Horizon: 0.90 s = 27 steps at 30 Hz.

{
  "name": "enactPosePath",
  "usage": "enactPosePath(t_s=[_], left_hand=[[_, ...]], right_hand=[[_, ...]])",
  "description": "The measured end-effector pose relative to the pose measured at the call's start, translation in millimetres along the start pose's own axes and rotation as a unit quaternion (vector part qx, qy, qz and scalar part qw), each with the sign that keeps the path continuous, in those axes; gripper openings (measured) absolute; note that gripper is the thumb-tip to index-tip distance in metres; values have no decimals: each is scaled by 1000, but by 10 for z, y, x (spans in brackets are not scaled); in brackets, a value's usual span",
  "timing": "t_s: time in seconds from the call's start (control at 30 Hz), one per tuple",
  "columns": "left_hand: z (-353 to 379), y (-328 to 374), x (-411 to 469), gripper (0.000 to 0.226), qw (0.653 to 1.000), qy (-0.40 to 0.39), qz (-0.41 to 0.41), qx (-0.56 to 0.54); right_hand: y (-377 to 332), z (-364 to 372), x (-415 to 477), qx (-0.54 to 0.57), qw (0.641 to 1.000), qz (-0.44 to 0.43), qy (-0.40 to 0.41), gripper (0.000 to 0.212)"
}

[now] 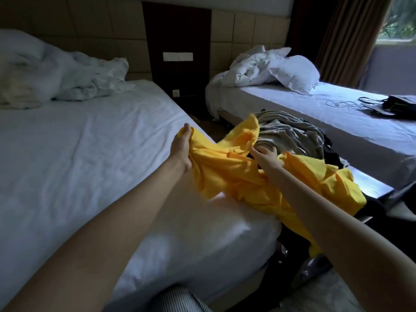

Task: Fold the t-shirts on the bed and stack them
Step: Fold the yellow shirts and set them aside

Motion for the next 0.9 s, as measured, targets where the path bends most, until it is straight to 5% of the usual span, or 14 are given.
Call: enactPosePath(t_s=[0.1,0.2,0.27,0.4,0.5,0.57,0.7,0.8,0.9], left_hand=[[-370,22,-134,56,994,-35,-13,105],[-740,3,-308,35,979,-69,-52,186],[-1035,7,-403,24,970,-56,-72,225],[-1667,63,-513,27,947,39,-38,317],[-1999,168,-627,33,882,116,23,456],[-2139,282,-724,35,828,166,69,532],[-2463,550,-1006,30,766,265,134,570],[-2844,664,-1158,31,741,307,124,584],[-3038,527,-1156,45,732,182,68,653]], right_hand=[[-239,493,-250,-187,979,-74,-36,67],[-227,1119,-486,-240,955,-115,-129,69],[-145,1419,-610,-241,950,-107,-169,57],[-320,1544,-922,-154,965,-192,-90,15],[-484,1637,-1164,11,962,-234,-142,26],[-593,1686,-1391,90,956,-212,-180,12],[-737,1885,-1905,-9,919,-178,-353,46],[-749,2007,-2211,-174,851,-193,-457,36],[-840,1961,-2148,-96,900,-196,-377,25]])
Point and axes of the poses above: each hand's wrist, its own x-axis towards the middle knuckle, its own z-axis out of the palm, y = z × x, the point moved 5 cm from there along x, towards the middle knuckle
